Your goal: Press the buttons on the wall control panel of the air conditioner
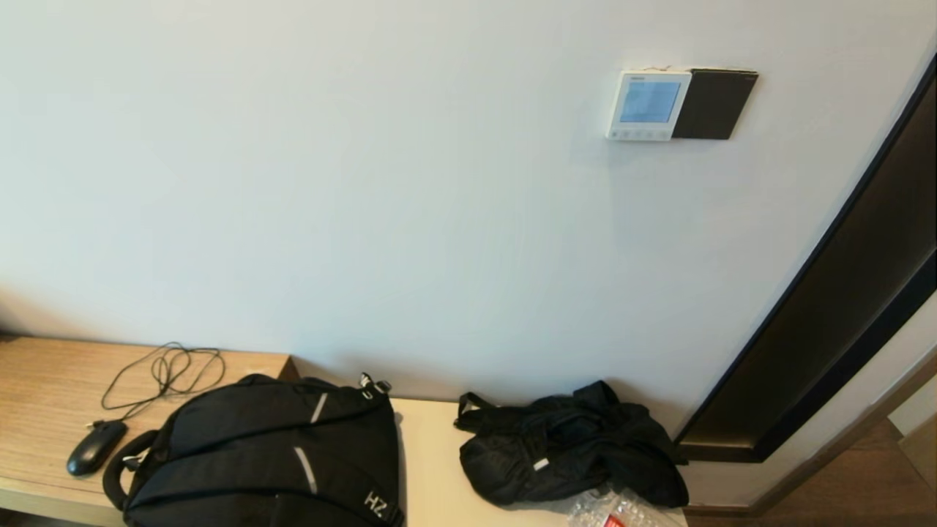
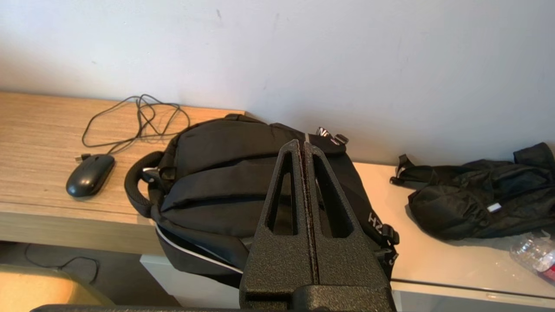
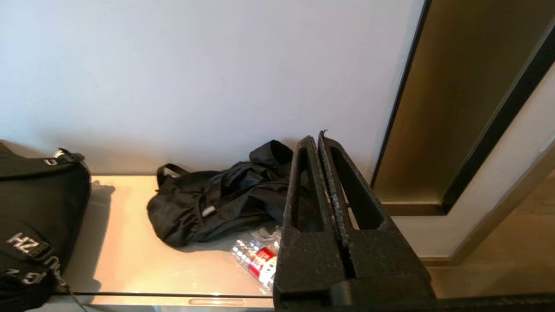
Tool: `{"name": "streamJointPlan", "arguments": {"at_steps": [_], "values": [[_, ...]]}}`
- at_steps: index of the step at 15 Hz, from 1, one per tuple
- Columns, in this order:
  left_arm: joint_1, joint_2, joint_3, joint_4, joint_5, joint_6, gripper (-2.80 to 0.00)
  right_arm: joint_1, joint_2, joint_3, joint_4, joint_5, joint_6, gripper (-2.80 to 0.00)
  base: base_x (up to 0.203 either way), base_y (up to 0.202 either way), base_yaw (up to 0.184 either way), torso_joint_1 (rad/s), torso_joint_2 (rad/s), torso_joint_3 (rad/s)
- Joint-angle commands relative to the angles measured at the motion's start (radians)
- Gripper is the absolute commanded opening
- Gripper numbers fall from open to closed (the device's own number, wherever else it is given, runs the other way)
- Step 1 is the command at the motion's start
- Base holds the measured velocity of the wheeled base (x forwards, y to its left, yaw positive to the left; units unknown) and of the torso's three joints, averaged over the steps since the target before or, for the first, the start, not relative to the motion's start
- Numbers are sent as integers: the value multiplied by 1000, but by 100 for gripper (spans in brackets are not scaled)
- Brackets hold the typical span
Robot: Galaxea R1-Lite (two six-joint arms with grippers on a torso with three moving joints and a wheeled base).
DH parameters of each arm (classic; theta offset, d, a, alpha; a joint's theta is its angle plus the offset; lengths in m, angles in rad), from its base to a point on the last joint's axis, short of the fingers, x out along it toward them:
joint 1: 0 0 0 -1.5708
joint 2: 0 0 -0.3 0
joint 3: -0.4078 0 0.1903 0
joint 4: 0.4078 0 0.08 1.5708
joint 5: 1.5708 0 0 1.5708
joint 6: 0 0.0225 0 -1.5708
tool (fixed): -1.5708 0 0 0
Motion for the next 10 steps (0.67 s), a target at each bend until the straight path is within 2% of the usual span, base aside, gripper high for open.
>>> {"name": "streamJointPlan", "arguments": {"at_steps": [1,10], "values": [[0,-2,0,0,0,-1,-280,0,-3,0,-1,0,5,-280,0,0,0,0,0,0],[0,-2,0,0,0,-1,-280,0,-3,0,-1,0,5,-280,0,0,0,0,0,0]]}}
